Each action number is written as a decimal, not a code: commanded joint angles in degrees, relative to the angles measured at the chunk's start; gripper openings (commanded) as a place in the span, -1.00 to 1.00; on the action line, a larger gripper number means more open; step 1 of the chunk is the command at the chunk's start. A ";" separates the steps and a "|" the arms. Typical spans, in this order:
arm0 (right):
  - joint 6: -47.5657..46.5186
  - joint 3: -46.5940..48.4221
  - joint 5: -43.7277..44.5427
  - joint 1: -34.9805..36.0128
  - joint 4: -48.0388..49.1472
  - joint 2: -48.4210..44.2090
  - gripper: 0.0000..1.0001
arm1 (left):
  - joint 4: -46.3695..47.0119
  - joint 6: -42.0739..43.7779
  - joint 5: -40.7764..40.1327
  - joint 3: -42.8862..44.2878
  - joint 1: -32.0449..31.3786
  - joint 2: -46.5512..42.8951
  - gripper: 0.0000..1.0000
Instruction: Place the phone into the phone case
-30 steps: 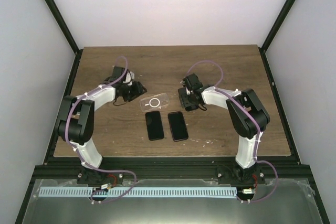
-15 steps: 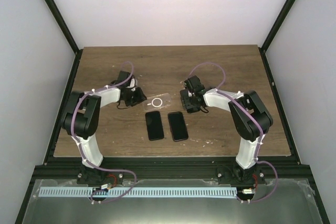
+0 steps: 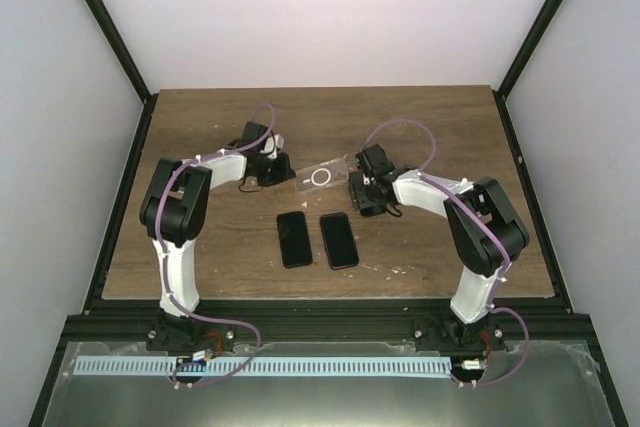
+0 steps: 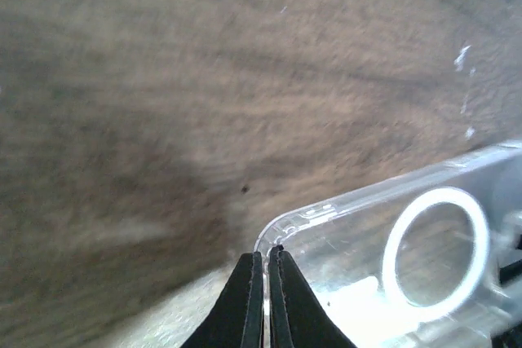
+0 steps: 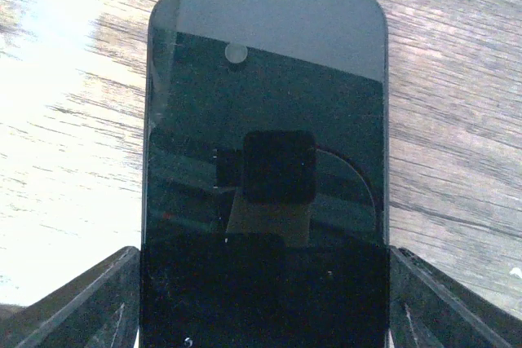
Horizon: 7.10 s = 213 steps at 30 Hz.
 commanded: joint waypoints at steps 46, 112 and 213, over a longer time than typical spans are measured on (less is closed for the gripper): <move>-12.77 0.91 -10.10 0.02 7.59 -18.02 0.44 | -8.13 8.00 -3.90 11.71 3.15 -8.33 0.16; -52.23 14.55 -32.95 -2.55 11.01 14.06 0.63 | 3.06 -6.42 15.07 5.37 4.28 4.64 0.00; 15.57 -15.10 -20.90 3.69 24.18 -6.01 -0.31 | -1.12 -0.14 5.84 4.81 -2.60 0.92 -0.28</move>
